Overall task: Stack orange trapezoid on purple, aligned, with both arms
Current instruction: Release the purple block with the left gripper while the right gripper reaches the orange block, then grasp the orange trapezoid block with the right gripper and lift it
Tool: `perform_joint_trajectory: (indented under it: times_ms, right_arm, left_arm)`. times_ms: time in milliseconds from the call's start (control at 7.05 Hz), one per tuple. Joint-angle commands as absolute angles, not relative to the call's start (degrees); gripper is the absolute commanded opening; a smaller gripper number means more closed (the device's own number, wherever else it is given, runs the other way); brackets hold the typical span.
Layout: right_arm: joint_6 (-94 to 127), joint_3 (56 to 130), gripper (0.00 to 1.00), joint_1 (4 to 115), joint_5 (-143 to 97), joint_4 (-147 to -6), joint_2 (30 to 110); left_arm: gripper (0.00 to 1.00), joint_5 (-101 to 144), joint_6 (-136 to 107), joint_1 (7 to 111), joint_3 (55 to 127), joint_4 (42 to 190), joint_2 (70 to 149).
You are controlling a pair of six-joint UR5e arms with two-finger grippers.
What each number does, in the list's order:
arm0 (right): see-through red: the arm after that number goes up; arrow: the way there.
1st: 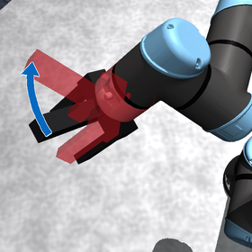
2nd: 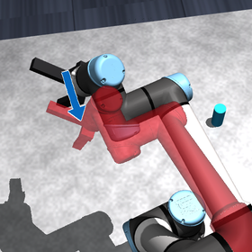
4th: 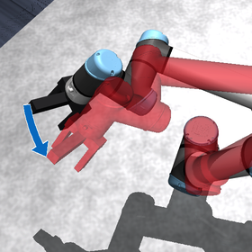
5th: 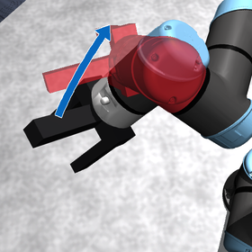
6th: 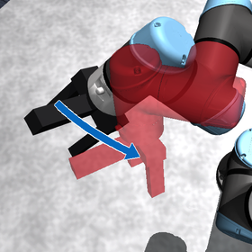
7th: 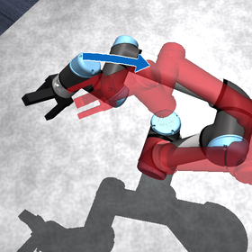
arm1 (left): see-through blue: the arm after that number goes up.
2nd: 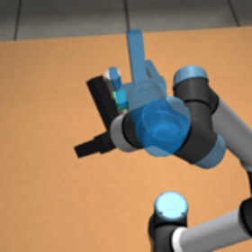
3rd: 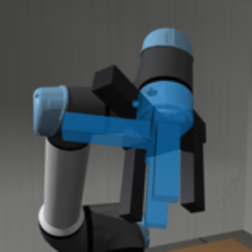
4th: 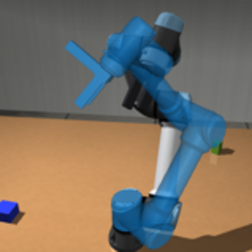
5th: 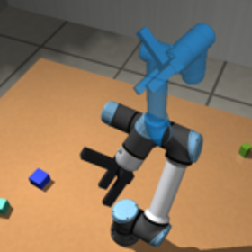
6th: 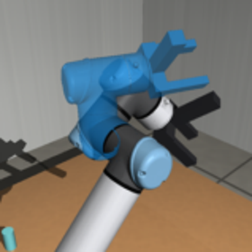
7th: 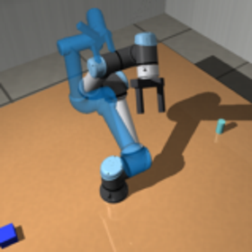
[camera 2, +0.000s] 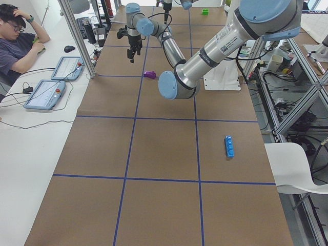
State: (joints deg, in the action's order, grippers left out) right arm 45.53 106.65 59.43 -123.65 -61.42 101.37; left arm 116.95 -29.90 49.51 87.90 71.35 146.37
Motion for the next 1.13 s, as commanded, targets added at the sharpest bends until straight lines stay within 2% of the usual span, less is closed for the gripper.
perform_joint_trajectory:
  times_ms: [0,426,709,851,993]
  right_arm:
    - [45.8,102.8,1.0,55.7,-121.5,-60.3,99.8]
    - [45.4,98.9,1.0,53.2,-121.4,-60.3,97.0]
    - [45.1,95.6,0.96,53.1,-121.5,-60.3,94.8]
    - [45.3,95.5,0.81,53.1,-121.8,-60.3,94.9]
    - [45.3,95.5,0.55,53.1,-122.3,-60.4,95.2]
  left_arm:
    - [1.0,117.0,-23.7,52.5,95.7,67.2,140.1]
    - [1.0,116.9,-21.7,53.8,97.3,67.2,137.3]
    - [1.0,117.0,-20.8,53.8,99.9,67.2,134.9]
    - [1.0,117.0,-20.8,53.8,100.2,67.2,134.8]
    - [1.0,116.9,-20.8,54.1,100.2,67.2,134.8]
